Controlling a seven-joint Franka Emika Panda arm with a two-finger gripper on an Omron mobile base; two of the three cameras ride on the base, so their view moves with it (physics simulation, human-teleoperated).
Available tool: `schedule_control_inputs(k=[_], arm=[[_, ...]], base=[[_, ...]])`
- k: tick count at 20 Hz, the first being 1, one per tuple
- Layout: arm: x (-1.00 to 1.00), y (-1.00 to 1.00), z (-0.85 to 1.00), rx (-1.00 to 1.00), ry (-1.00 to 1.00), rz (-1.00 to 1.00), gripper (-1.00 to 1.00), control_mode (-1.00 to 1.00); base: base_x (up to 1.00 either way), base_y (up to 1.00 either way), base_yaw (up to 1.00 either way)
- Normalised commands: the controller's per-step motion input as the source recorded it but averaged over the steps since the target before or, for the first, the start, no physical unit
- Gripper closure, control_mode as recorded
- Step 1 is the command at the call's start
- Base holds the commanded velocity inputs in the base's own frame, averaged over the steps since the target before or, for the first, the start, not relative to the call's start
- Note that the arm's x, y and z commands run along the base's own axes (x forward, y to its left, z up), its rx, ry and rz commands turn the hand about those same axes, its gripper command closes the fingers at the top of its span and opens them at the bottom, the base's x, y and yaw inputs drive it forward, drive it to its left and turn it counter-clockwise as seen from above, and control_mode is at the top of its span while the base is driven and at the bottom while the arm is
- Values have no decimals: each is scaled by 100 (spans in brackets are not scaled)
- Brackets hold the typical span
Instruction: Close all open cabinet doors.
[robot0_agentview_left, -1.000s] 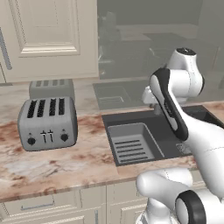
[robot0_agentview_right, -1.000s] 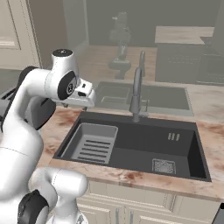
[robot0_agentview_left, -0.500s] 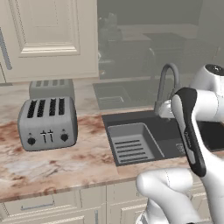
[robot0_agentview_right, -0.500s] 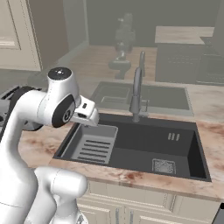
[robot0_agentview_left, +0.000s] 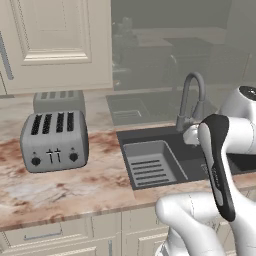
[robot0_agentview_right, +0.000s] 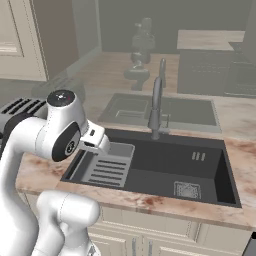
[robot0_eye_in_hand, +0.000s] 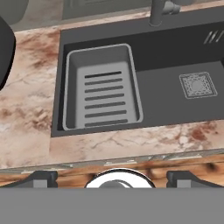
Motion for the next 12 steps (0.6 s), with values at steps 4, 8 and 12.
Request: schedule_control_inputs(k=[4, 8, 12], arm=[[-2, 5, -8, 0, 0, 0, -100, -100], [0, 0, -1, 0, 0, 0, -100, 100], [0, 0, 0, 0, 0, 0, -100, 100]], base=[[0, 0, 0], [0, 0, 0], [-2, -1, 0]])
